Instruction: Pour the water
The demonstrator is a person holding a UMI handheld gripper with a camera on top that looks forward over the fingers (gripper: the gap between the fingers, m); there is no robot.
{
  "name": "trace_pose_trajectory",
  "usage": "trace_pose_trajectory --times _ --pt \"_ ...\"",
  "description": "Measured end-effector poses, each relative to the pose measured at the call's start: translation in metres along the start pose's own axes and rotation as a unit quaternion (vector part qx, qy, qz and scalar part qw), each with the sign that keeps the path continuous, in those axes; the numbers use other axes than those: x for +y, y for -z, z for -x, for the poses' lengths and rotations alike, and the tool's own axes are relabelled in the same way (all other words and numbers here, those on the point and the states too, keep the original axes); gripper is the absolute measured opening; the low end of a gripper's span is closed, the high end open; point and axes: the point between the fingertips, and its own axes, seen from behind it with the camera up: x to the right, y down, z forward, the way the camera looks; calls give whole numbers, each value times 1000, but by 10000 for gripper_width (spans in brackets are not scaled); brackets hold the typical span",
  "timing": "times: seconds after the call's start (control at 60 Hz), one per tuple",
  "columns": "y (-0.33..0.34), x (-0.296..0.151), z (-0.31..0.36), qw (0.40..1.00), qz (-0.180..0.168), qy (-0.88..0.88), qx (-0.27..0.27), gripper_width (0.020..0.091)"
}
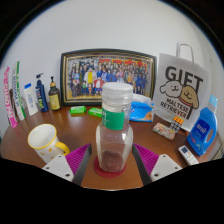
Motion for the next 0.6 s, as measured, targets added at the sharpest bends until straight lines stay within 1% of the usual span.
trace_pose_trajectory --times 0.033,0.067,0.183,0.267,0.467,0.6 --pt "10 2 -1 1000 11 3 6 835" --pt "21 4 -3 1000 22 7 12 859" --pt "70 13 1 997 69 7 29 850" --pt "111 15 14 996 90 4 25 852" --pt "192 12 34 993 112 24 41 854" --pt "217 3 46 993 102 22 49 853"
